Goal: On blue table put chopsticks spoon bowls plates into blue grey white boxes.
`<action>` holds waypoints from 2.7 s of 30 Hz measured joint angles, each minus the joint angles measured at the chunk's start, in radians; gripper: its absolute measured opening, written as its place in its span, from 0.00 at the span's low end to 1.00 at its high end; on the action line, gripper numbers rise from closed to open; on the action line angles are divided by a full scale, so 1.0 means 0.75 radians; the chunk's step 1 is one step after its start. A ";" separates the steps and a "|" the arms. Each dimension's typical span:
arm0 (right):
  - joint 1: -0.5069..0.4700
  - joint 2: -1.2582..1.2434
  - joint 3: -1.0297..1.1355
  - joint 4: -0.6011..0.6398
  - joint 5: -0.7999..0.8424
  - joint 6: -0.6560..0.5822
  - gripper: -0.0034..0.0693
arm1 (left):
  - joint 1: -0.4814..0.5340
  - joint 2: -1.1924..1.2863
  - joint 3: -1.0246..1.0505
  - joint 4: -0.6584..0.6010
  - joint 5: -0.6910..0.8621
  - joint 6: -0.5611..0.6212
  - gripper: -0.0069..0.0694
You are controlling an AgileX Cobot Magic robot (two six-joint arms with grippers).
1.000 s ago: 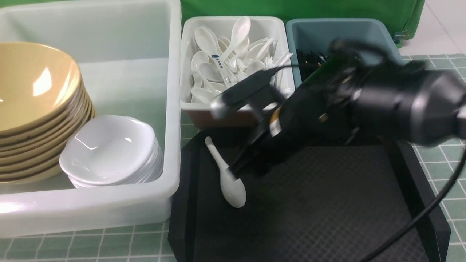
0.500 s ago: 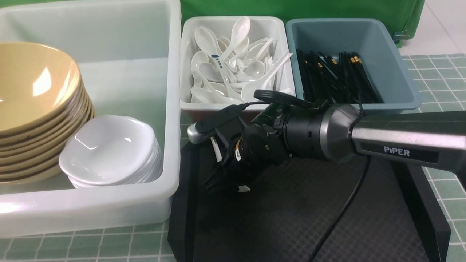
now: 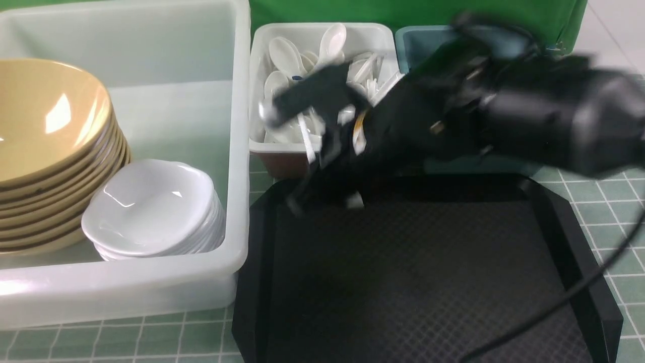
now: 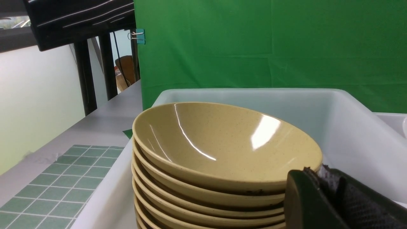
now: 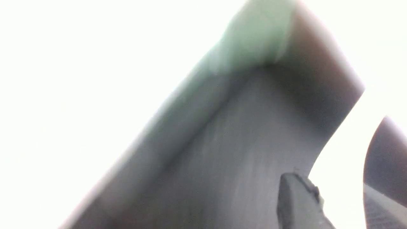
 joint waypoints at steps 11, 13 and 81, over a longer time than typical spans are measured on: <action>-0.290 0.340 -0.150 -0.076 -0.709 0.221 0.53 | 0.000 0.000 0.000 0.016 0.000 0.000 0.10; -0.308 0.351 -0.174 -0.076 -0.553 0.249 0.61 | 0.000 0.000 0.000 0.035 0.000 0.000 0.10; -1.004 -2.355 1.991 0.025 -0.303 0.002 0.11 | 0.000 -0.001 0.000 0.059 -0.002 0.000 0.10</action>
